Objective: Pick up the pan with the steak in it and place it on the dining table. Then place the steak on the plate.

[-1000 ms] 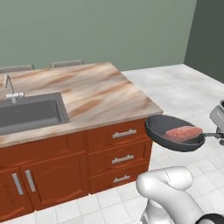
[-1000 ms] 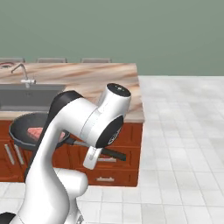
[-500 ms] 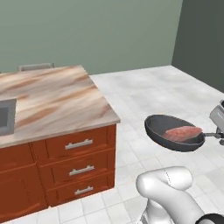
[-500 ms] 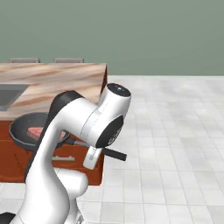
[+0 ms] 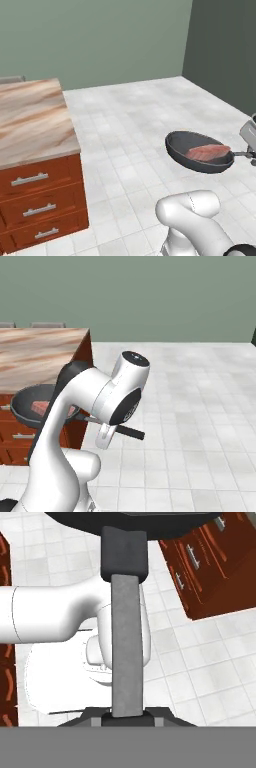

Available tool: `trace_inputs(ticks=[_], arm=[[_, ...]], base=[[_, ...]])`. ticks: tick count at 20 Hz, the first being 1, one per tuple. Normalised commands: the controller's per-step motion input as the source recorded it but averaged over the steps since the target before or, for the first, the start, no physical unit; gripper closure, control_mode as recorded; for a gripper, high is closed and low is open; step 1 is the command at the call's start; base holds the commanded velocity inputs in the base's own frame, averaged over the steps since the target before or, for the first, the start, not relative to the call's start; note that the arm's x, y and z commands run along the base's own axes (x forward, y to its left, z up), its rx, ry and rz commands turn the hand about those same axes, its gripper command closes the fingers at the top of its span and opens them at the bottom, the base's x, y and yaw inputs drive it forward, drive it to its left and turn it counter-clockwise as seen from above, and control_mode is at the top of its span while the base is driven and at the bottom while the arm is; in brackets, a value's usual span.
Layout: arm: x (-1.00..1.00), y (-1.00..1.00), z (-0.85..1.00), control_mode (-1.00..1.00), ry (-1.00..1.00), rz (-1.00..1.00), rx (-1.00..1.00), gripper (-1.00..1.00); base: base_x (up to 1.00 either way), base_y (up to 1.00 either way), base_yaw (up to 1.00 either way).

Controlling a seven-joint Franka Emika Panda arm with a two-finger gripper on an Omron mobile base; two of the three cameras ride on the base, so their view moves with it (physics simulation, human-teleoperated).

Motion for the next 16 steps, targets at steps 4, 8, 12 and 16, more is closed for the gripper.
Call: trace_inputs(ticks=[4, 8, 12, 16], arm=[[0.00, 0.00, 0.00, 1.00, 0.00, 0.00, 0.00, 1.00], [0.00, 0.00, 0.00, 1.00, 0.00, 0.00, 0.00, 1.00], [0.00, 0.00, 0.00, 1.00, 0.00, 0.00, 0.00, 1.00], [0.00, 0.00, 0.00, 1.00, 0.00, 0.00, 0.00, 1.00]], base=[[0.34, -1.00, -0.02], [0.94, -0.68, 0.00], [1.00, -0.39, 0.00], [1.00, -0.25, 0.00]])
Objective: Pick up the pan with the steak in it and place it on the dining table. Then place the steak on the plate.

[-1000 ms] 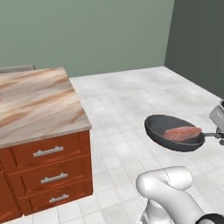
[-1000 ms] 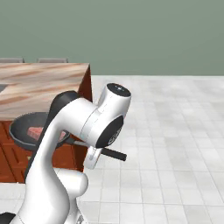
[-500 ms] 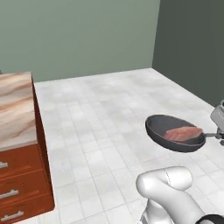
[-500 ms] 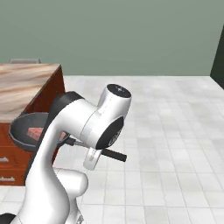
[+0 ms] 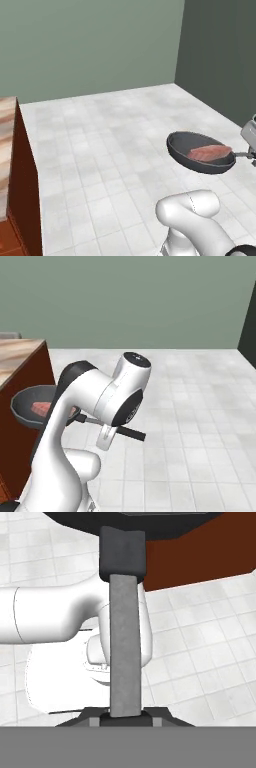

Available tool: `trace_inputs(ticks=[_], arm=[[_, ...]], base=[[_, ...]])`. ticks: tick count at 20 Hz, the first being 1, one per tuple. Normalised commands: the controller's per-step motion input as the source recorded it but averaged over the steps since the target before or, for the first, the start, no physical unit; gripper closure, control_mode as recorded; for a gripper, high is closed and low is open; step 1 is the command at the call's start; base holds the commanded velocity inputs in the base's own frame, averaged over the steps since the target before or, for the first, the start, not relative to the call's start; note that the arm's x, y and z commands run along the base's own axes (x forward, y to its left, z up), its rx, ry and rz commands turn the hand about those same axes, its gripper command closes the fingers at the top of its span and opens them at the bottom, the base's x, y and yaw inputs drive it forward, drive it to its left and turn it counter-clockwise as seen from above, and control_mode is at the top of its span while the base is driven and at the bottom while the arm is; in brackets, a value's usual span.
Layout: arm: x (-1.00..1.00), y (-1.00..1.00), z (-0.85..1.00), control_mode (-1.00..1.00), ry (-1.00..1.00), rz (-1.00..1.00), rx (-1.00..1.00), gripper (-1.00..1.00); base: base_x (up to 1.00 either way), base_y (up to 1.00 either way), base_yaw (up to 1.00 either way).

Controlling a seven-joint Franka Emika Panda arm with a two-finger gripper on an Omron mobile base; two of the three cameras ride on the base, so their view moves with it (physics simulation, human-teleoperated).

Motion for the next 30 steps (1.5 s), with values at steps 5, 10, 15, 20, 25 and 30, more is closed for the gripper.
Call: trace_inputs(ticks=[5, 10, 15, 20, 25, 30], arm=[[0.00, 0.00, 0.00, 1.00, 0.00, 0.00, 0.00, 1.00], [0.00, 0.00, 0.00, 1.00, 0.00, 0.00, 0.00, 1.00], [0.00, 0.00, 0.00, 1.00, 0.00, 0.00, 0.00, 1.00], [0.00, 0.00, 0.00, 1.00, 0.00, 0.00, 0.00, 1.00], [0.00, 0.00, 0.00, 1.00, 0.00, 0.00, 0.00, 1.00], [0.00, 0.00, 0.00, 1.00, 0.00, 0.00, 0.00, 1.00]], base=[[1.00, -0.12, 0.00], [1.00, -0.09, 0.00], [1.00, -0.06, 0.01], [1.00, -0.03, 0.01], [1.00, -0.02, 0.01], [1.00, 0.00, 0.02]])
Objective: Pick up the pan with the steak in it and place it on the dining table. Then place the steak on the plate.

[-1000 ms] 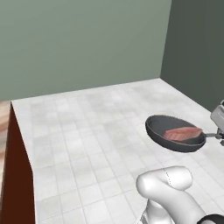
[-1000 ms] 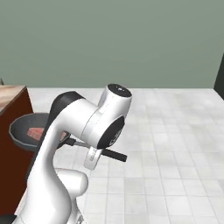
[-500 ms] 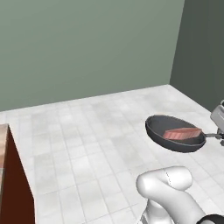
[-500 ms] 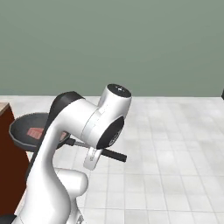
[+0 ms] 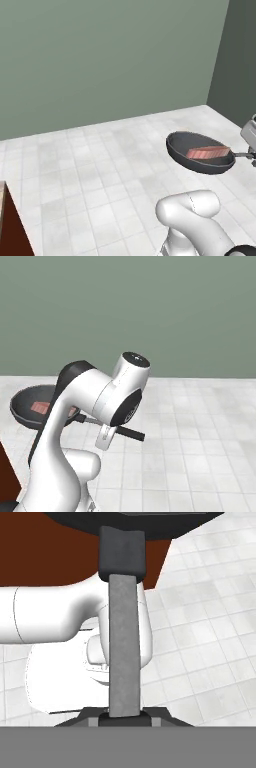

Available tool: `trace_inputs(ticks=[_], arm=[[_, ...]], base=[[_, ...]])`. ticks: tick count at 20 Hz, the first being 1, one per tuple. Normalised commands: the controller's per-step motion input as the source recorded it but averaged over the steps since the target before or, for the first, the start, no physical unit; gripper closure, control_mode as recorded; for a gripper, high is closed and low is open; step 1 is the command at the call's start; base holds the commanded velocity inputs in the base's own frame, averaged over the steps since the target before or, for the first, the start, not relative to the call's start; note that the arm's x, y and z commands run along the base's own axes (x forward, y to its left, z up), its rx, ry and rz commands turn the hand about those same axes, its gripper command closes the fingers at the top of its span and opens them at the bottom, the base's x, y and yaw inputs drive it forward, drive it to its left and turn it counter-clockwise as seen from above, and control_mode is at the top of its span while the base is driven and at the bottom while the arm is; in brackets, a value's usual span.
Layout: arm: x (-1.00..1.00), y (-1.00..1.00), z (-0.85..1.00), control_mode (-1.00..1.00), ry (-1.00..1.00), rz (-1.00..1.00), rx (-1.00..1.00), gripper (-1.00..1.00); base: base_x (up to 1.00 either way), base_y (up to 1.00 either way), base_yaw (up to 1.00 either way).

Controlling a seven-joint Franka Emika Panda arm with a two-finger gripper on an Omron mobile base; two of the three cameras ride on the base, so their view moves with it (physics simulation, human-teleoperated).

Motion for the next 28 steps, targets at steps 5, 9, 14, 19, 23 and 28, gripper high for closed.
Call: trace_inputs(ticks=[5, 9, 14, 19, 23, 28], arm=[[0.00, 0.00, 0.00, 1.00, 0.00, 0.00, 0.00, 1.00], [0.00, 0.00, 0.00, 1.00, 0.00, 0.00, 0.00, 1.00], [0.00, 0.00, 0.00, 1.00, 0.00, 0.00, 0.00, 1.00], [0.00, 0.00, 0.00, 1.00, 0.00, 0.00, 0.00, 1.00], [0.00, 0.00, 0.00, 1.00, 0.00, 0.00, 0.00, 1.00], [0.00, 0.00, 0.00, 1.00, 0.00, 0.00, 0.00, 1.00]], base=[[1.00, 0.00, 0.02], [1.00, 0.00, 0.02], [1.00, 0.00, 0.02], [1.00, 0.00, 0.02], [1.00, 0.00, 0.02], [1.00, 0.00, 0.03]])
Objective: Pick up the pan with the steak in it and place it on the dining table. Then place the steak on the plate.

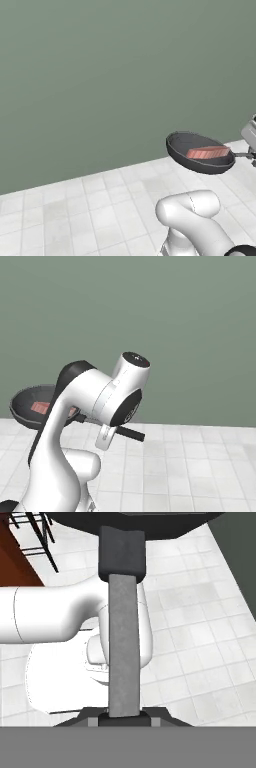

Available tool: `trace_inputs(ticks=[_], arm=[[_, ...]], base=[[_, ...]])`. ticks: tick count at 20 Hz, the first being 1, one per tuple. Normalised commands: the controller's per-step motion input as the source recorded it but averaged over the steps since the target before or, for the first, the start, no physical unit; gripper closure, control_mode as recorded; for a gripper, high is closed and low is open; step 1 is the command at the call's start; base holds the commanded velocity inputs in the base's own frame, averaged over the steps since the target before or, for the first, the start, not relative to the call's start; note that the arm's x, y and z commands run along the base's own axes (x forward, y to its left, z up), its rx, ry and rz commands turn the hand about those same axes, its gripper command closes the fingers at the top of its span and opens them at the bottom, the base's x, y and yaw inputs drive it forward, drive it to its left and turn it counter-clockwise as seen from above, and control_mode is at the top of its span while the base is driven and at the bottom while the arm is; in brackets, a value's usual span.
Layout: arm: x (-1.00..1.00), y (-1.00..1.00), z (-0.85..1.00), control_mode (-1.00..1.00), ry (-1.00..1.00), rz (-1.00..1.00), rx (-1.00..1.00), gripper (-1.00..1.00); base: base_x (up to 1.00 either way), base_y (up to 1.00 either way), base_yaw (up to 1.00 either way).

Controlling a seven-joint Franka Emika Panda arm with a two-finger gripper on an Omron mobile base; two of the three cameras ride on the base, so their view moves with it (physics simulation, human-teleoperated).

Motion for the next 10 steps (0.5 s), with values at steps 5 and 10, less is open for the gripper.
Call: trace_inputs(ticks=[5, 10], arm=[[0.00, 0.00, 0.00, 1.00, 0.00, 0.00, 0.00, 1.00], [0.00, 0.00, 0.00, 1.00, 0.00, 0.00, 0.00, 1.00]], base=[[0.19, -0.01, 0.39], [0.00, 0.00, 0.48]])
